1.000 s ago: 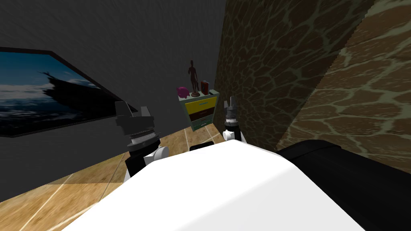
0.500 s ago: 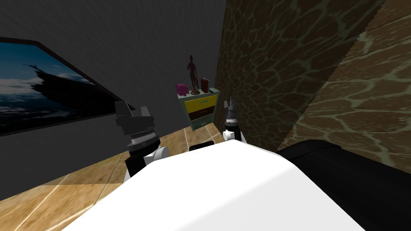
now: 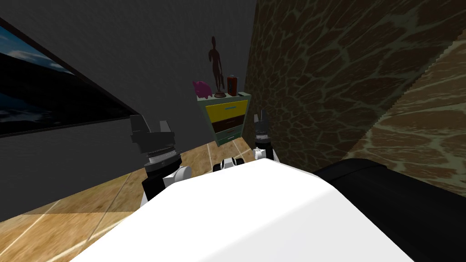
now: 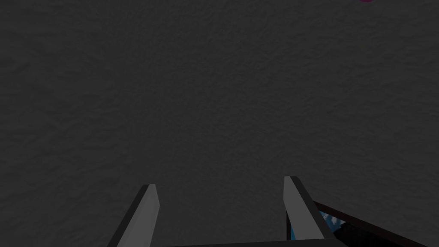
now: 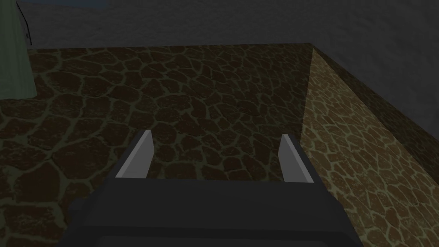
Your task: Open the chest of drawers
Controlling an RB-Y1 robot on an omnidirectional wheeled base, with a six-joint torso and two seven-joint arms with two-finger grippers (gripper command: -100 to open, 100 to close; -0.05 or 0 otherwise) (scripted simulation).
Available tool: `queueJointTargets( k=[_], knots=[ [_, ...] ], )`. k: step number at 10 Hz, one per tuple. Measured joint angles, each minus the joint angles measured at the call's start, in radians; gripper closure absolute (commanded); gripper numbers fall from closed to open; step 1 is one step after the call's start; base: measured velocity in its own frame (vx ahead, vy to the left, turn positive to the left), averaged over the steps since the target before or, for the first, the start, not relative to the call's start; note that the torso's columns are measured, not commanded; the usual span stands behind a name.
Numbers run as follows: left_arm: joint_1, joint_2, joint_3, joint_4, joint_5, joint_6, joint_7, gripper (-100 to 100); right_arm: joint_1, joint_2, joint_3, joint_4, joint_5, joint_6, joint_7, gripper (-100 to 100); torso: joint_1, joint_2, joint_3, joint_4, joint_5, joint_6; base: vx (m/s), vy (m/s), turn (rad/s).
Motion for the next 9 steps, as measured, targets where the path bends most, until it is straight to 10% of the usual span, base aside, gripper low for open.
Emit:
queueJointTargets(
  k=[9],
  knots=[
    [0.0, 0.0, 0.0, 0.0, 0.0, 0.0, 0.0, 0, -0.049, -0.158, -0.03, 0.059, 0.219, 0.031, 0.202, -100, 0.0, 0.046, -0.094, 0.047, 0.0, 0.0, 0.059, 0.051, -0.066]
  ],
)
